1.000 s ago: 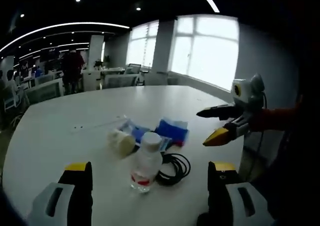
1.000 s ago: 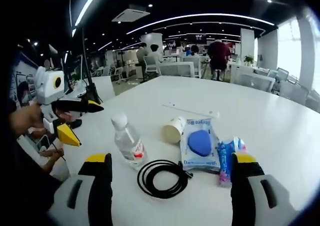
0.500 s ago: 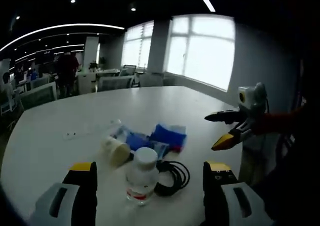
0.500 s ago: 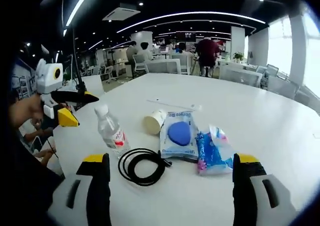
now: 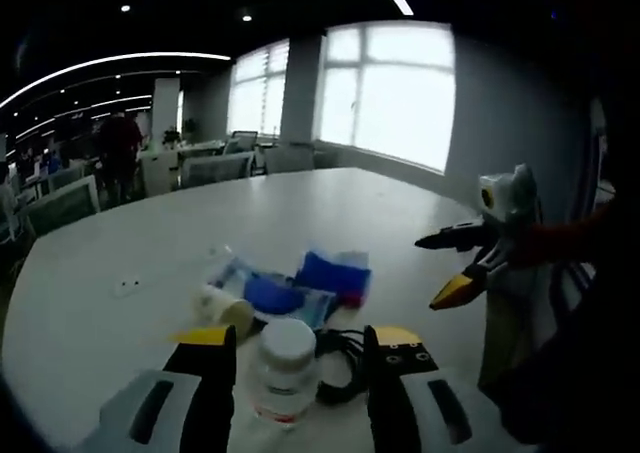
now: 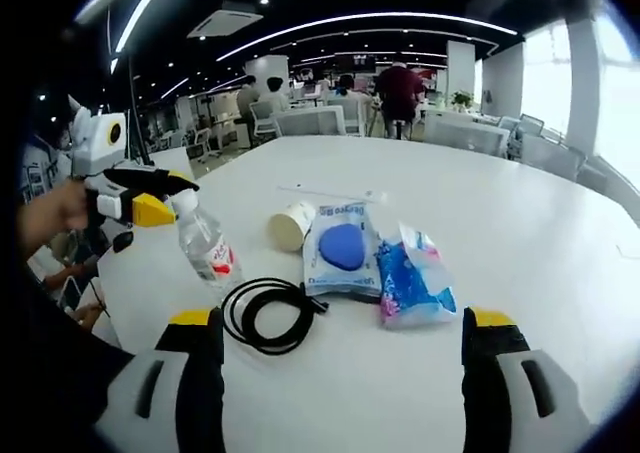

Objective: Arrange the tabletop items into an orderly group along one side of the table until the central work area is clear of visible clutter.

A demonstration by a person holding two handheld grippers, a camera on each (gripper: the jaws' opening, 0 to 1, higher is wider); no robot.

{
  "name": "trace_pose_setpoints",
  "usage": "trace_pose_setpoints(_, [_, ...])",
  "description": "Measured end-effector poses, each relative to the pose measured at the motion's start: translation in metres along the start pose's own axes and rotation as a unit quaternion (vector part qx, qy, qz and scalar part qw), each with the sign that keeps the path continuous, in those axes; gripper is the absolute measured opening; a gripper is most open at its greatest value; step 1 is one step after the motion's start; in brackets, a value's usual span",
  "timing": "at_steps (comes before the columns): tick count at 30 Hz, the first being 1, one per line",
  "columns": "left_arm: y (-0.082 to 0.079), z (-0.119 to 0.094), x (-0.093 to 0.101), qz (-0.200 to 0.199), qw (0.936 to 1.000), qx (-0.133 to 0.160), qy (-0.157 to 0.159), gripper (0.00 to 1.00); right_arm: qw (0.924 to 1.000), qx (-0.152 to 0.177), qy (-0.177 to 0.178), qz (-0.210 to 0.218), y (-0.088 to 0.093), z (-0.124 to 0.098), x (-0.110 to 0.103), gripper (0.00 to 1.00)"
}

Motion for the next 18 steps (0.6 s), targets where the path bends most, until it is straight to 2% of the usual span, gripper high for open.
trace_pose_setpoints(8, [0.006,0.008,-0.004,0.016,0.9998,-0.008,0.013,0.36,0.9998,-0.003,0.013,0.011,0.007,-0.001,0.009,0.95])
trace_pose_setpoints(12, [0.009,0.014,-0.005,0.023,0.9994,-0.015,0.020,0.33,0.9998,-0.010,0.013,0.010,0.011,0.000,0.009,0.94])
trace_pose_setpoints(18, [0.012,0.014,-0.005,0.044,0.9985,-0.017,0.027,0.24,0.9997,-0.016,0.015,0.011,0.016,0.000,0.010,0.94])
Point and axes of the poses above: the point that each gripper's makers call its tool centre point, and the gripper's own axes: z roughly forward along the fingers, x roughly to its right, y roughly out of its underside, the point moved 5 cm from there along -z, roughly backward along the fingers, and after that the axes turned 13 degrees about x, right-handed, at the moved point
